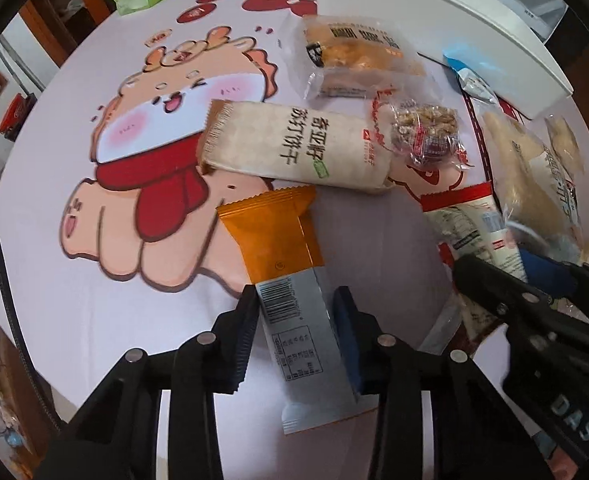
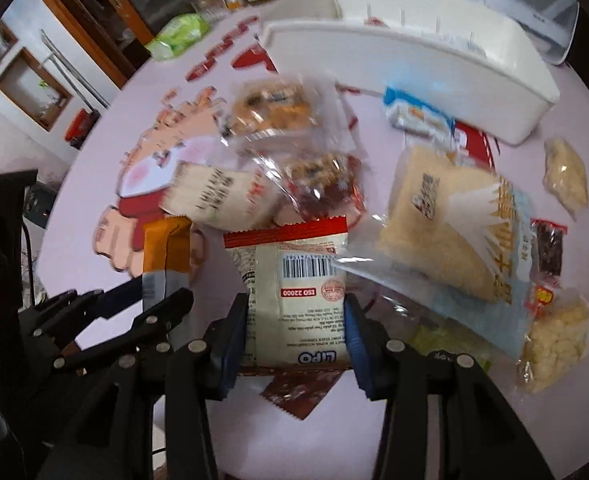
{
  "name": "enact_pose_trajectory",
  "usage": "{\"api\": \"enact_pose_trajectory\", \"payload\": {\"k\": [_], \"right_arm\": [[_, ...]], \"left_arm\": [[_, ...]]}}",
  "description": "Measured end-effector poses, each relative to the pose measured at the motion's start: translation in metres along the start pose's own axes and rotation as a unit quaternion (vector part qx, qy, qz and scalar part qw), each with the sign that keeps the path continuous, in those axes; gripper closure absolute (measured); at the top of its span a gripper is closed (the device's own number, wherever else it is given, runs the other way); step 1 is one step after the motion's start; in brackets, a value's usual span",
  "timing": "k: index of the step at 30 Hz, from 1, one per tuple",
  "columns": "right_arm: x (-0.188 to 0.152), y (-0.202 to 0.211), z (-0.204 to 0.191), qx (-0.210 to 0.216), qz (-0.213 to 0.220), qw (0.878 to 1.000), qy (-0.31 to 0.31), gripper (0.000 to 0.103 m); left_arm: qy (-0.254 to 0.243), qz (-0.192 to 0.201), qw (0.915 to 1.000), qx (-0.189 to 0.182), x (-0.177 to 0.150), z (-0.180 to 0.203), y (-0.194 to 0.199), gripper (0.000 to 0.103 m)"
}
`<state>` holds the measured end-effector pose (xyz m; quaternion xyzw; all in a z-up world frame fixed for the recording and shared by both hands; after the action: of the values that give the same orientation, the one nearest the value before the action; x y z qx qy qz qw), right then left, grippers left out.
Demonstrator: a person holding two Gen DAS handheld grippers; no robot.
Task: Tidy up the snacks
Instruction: 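Grasp the LPO wafer pack with the right gripper while the left grasps the orange-grey bar, then carry both packs over the tray and release them inside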
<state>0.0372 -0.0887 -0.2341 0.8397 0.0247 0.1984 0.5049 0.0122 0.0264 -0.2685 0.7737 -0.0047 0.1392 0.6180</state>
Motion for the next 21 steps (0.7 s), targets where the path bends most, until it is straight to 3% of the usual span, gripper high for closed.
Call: {"api": "enact_pose_trajectory", "payload": {"k": [6,13,21], "right_arm": [[0.023,0.048,-0.024,0.007,0.063,0.998,0.023,0.057],[0.055,0.097,-0.024,0.005,0.123,0.992,0.023,0.057],[0.086,0.119,-0.002,-0.023,0.156,0.987,0.006,0.057]], "left_arm": [[-0.010,0.066,0.9976,0.019,0.023,-0.010,0.053,0.067],[-0.026,0.154,0.9874,0.027,0.058,-0.023,0.124,0.067],[-0.052,0.203,0.9777,0.016,0.098,-0.007,0.171,0.066]]}}
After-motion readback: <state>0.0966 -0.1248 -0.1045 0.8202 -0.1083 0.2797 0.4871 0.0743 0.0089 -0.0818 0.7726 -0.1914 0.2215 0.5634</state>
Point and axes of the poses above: each gripper's, at about its wrist camera, not at the fingertips, and y roughly against the way its jaws point, z to its right, x to its top, the point moved 7 cm from there along -y, roughly the way its jaws point, and after that the axes turned 12 degrees about x, right-handed, at the moved point
